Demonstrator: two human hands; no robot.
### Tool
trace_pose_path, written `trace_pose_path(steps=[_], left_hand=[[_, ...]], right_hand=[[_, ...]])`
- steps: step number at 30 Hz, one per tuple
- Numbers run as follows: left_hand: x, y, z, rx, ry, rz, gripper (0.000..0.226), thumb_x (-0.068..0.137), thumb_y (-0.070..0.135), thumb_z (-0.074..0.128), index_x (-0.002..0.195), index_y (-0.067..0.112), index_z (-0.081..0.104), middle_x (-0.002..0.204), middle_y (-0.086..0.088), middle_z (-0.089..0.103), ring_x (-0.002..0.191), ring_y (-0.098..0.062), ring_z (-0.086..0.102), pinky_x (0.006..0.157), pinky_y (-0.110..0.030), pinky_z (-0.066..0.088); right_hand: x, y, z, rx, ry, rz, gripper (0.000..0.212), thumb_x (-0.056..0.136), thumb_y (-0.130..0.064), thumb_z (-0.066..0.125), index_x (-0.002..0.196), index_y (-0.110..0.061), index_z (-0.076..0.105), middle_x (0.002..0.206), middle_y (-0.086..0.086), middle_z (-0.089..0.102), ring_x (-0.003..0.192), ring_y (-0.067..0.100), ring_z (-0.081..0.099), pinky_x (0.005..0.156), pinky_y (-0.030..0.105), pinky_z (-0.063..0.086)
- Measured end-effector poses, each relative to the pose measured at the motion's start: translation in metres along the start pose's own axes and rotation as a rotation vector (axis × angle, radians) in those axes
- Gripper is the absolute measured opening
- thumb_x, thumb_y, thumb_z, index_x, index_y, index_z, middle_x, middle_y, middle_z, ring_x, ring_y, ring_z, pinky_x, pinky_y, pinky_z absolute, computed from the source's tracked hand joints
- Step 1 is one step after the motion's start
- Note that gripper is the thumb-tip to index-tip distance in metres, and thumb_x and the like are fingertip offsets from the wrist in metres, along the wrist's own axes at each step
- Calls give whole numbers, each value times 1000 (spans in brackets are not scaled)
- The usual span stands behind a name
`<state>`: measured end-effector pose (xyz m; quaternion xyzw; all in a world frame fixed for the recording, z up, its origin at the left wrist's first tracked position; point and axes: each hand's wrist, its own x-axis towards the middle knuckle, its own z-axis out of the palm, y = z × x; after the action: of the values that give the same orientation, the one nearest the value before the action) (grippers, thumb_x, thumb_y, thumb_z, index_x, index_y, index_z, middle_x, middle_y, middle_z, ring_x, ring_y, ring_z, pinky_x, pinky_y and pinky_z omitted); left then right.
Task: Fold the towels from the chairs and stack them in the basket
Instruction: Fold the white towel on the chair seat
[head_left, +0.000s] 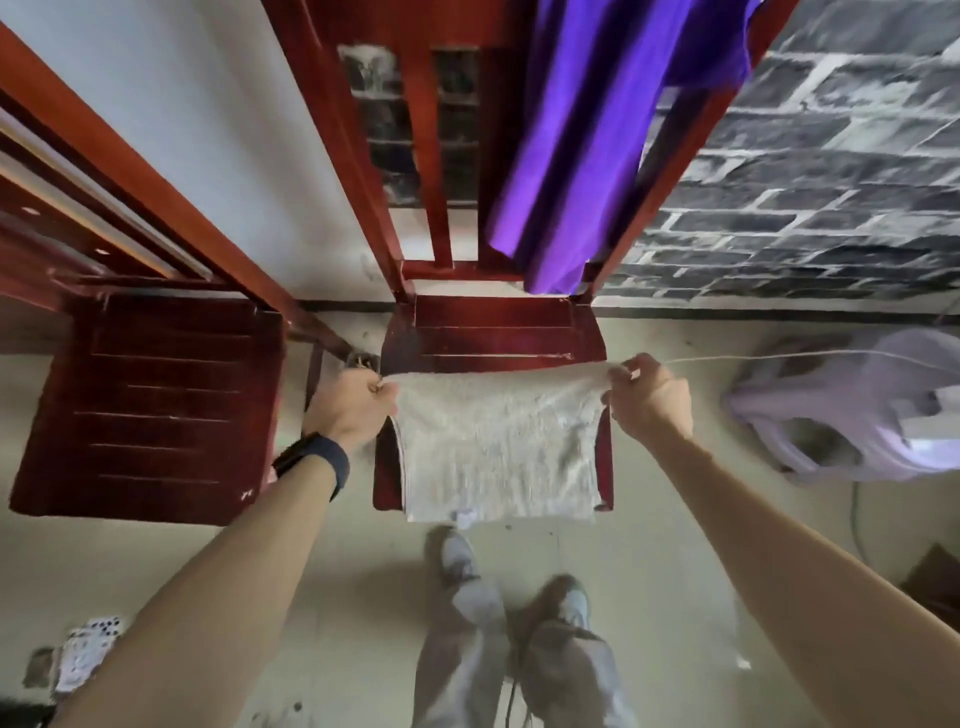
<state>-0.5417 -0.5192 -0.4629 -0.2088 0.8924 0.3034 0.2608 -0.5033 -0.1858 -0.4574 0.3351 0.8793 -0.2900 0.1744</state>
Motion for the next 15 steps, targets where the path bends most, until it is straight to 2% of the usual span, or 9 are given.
trace_pose_path(steps=[2,5,7,9,10,11,12,13,15], left_hand=[[30,0,14,-27,-5,-25,32,80,54,57,72,26,71,73,7,74,78,-20,70,71,-36,57],[71,11,27,-67,36,-22,28,92,35,57,75,16,70,72,8,73,70,-15,70,54,-23,43],[91,15,34,-115,44,-7,25,92,32,58,71,22,66,74,9,74,71,-17,73,58,-25,48],[104,17,41,-119,23,27,23,91,32,59,70,27,65,77,11,74,73,-17,74,69,-31,57],[107,17,45,-142,21,31,17,91,31,60,75,28,67,81,10,74,77,-18,74,78,-35,59],[109,14,47,-186,9,50,9,90,32,62,90,28,70,89,8,73,84,-18,74,88,-38,58],[110,11,52,-232,-3,51,27,89,35,64,113,25,68,103,7,71,96,-17,71,98,-39,53],[106,5,55,-259,-31,49,50,88,39,66,135,24,57,118,7,65,109,-14,65,106,-36,47],[89,-15,66,-204,-92,10,68,91,39,67,151,30,37,140,6,53,125,-14,53,110,-32,39]], right_hand=[[26,-1,24,71,17,21,28,92,-32,43,107,-18,62,84,5,75,76,27,70,71,36,58],[57,-6,46,197,66,34,14,97,-31,45,93,-23,56,81,0,74,68,18,73,65,37,60],[77,-8,56,244,90,37,13,100,-30,47,90,-25,52,83,-1,74,67,14,73,59,34,59],[90,-8,63,247,97,52,10,101,-29,48,100,-22,55,89,-1,75,73,16,75,59,32,59],[94,-4,68,252,87,54,13,101,-29,49,109,-22,56,97,-1,76,77,17,75,58,27,58],[94,-2,68,247,67,39,23,100,-28,51,122,-22,55,111,-1,75,82,16,75,56,22,56],[91,4,70,248,42,18,38,100,-25,53,137,-23,48,127,-2,69,86,16,74,57,18,55],[85,10,71,241,10,8,54,98,-23,56,149,-25,37,137,-4,61,87,16,73,58,16,55],[64,33,78,236,-66,39,71,94,-19,61,155,-28,26,132,-9,60,79,15,72,48,17,53]])
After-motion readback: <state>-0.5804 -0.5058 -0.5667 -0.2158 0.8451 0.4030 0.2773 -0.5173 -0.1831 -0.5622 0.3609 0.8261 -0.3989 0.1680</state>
